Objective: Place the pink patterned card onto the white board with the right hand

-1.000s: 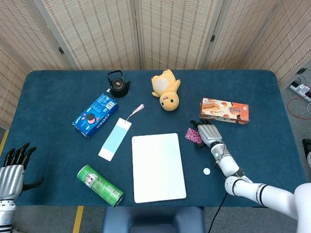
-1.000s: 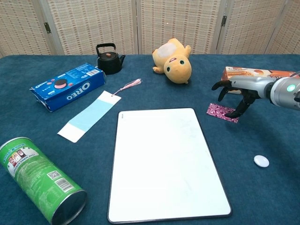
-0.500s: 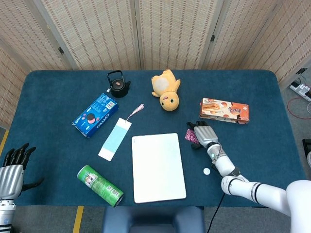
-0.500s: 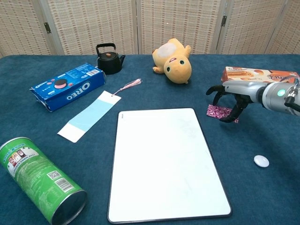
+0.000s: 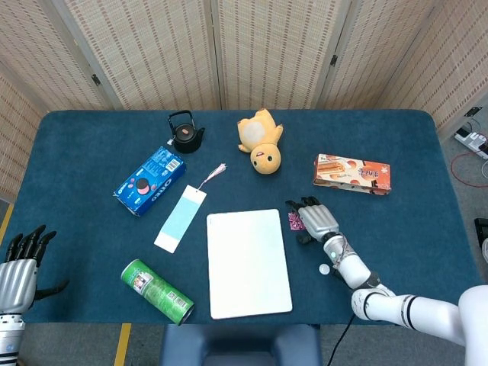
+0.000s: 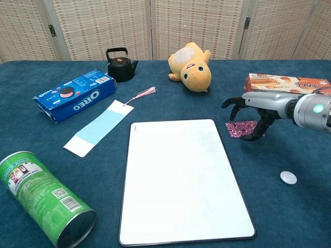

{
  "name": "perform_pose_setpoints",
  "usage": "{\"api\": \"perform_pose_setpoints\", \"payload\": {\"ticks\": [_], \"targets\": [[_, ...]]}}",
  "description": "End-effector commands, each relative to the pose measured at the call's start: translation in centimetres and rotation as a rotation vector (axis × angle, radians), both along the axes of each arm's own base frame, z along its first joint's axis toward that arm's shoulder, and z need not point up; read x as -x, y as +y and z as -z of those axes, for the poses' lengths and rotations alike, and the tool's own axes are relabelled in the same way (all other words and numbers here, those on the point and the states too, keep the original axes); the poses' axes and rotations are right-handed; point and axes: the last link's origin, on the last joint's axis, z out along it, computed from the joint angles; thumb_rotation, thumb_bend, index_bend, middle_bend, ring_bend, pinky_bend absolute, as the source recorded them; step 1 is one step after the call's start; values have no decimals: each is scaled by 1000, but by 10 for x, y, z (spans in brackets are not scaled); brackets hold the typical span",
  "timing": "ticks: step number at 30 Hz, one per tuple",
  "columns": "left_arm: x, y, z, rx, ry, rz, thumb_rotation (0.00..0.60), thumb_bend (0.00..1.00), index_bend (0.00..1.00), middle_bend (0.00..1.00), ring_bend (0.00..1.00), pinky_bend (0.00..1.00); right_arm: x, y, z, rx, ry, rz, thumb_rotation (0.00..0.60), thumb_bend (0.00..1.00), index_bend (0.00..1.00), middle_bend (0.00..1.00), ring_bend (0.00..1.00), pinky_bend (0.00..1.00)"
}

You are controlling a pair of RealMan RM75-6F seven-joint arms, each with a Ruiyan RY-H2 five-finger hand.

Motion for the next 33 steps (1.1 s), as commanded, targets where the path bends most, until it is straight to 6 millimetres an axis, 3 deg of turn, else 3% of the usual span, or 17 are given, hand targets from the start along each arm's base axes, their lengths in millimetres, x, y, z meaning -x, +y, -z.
{"api": "perform_pose_setpoints", "payload": {"ticks": [1,7,33], "targets": [[-1,0,0,1,1,4,600,154,159,74,126,0,4,0,-9,51,42,-28,600,350,106,224,58,0],[-3,1,1,6,-2,13,600,154,161,73,125,0,11,1,-12,113,137,-53,600,351,192,95,2,0],[0,0,2,13,-4,2,600,154,168,74,125,0,12,2,15,98,241,-68,600,351,220,121,6,0]]}}
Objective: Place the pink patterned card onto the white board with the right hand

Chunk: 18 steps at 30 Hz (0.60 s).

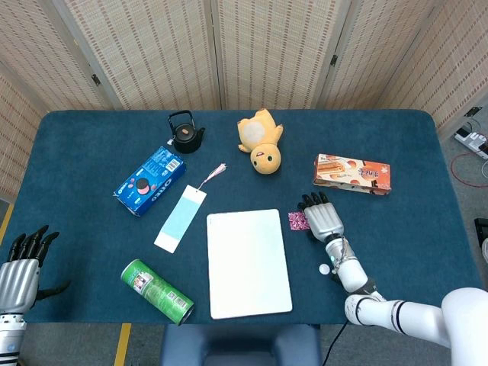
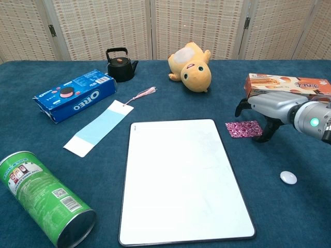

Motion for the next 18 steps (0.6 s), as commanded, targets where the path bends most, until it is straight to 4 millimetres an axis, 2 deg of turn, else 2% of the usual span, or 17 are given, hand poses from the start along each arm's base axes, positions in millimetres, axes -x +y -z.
{"api": "perform_pose_setpoints", "payload": {"ticks": [1,18], "targets": [[0,0,0,0,-1,-1,600,154,168,74,125,0,0,0,2,-2,1,3,600,351,224,122,7,0],[4,-2,-1,-3,-2,-8,600,154,162,73,126,0,1,-3,7,-1,24,9,600,350,264,141,18,0]]}}
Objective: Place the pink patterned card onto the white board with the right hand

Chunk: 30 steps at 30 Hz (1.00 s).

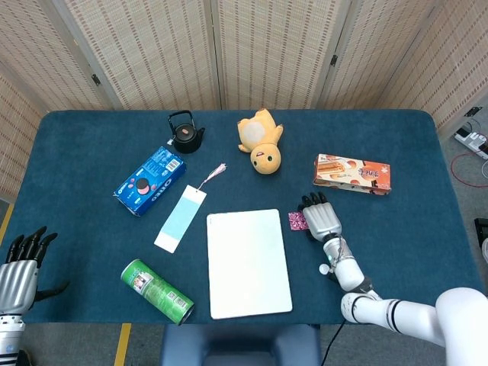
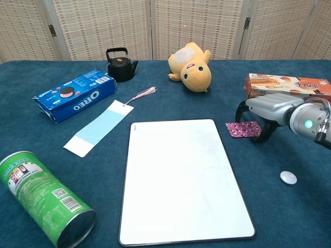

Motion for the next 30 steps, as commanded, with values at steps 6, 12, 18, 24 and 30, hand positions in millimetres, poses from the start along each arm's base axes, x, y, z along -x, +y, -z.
{"api": "perform_pose_setpoints", "payload": {"ticks": [6,12,18,24,30], "targets": [[0,0,0,1,0,-1,600,154,162,73,125,0,1,-1,2,3,-1,1,600,350,302,153,28,0],[1,0,0,0,0,-2,600,154,161,73,126,0,0,-1,1,10,-14,-1,600,350,322,158,27,0],[1,-1,0,-3,-2,-1,600,155,158,73,126,0,-5,1,-7,22,-33,-21,600,351,323,159,28,0],[0,-2,-1,-5,-2,0,600,154,155,73,125,0,-19,9,-19,18,-70,-69,600,351,323,159,23,0],[-1,-2,-2,-8,-2,3,600,154,153,73,126,0,-53,26,-12,-54,-119,-163,600,351,323,159,24,0]]}}
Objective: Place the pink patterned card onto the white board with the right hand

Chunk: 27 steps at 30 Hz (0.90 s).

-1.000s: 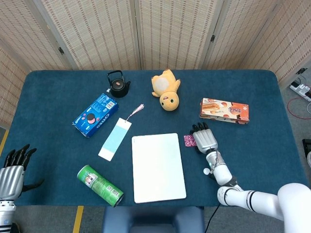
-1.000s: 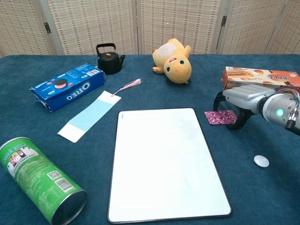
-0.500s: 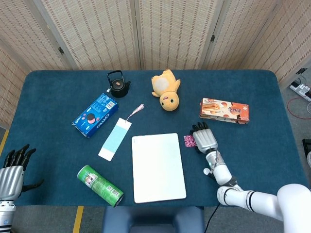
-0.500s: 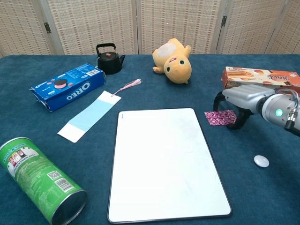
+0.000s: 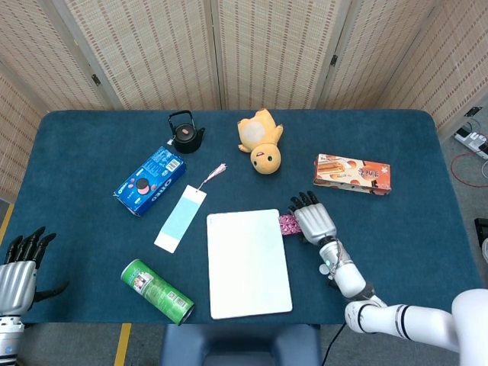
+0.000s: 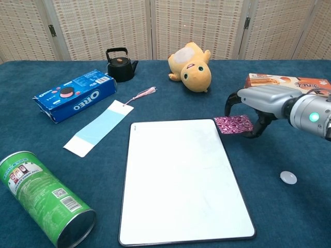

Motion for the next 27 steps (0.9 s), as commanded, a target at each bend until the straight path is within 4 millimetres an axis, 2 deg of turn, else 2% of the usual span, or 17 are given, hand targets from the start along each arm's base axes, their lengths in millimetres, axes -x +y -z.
{"api": "perform_pose_setpoints", "payload": {"ticks": [1,5,6,10,16,19,23,27], "targets": [[0,0,-1,-1,-1,-1,600,154,153,73,125,0,-21,10,4,-40,-14,-70,600,350,323,159,24,0],[1,-1,-1,0,0,-3,600,154,153,73,125,0,-32,16,11,-71,-17,-100,600,350,323,159,23,0],[2,-2,-1,-1,0,-7,600,154,154,73,125,0,-44,23,20,-107,-17,-140,600,350,323,159,23,0],[4,-4,-2,-5,-4,-9,600,154,154,74,126,0,-59,30,34,-142,-3,-180,600,351,323,159,22,0],[8,-6,-3,-7,-8,-18,600,154,154,73,126,0,-68,38,46,-174,23,-209,600,350,321,158,26,0],[9,-7,-4,-10,-11,-20,600,154,152,73,126,0,-69,38,46,-175,26,-211,600,351,247,154,47,0],[9,-6,-3,-8,-10,-16,600,154,151,73,126,0,-68,39,40,-168,20,-214,600,350,96,149,60,0],[7,-5,-2,-3,-8,-7,600,154,150,73,126,0,-64,42,24,-141,-2,-216,600,351,46,149,70,0]]}}
